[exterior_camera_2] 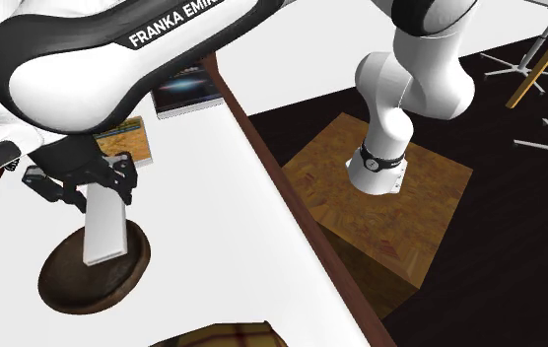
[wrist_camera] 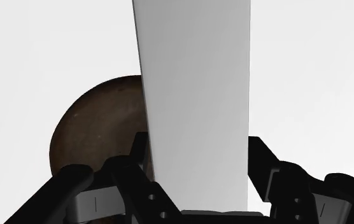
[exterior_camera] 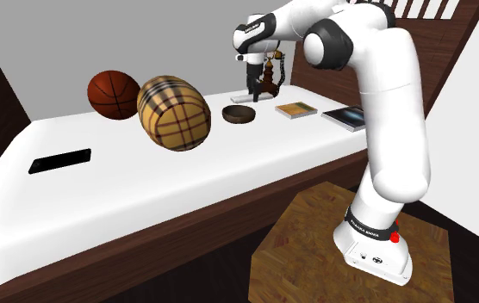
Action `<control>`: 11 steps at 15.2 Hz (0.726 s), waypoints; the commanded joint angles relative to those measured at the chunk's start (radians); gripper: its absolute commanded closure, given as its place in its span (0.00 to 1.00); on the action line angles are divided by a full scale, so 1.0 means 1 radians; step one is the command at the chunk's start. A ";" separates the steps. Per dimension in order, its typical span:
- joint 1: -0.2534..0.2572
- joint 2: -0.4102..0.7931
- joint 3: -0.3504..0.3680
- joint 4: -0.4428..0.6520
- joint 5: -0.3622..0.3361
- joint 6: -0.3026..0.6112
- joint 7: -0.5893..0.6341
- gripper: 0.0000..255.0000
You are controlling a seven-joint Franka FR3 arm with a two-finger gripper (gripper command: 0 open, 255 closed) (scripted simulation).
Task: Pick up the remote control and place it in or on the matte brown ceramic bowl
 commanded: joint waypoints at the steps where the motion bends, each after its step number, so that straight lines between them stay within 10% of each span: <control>1: -0.026 0.078 0.019 0.125 0.032 -0.054 0.015 1.00; 4: -0.087 0.231 0.057 0.376 0.082 -0.152 0.054 1.00; 11: -0.072 0.238 0.063 0.290 0.089 -0.062 0.043 1.00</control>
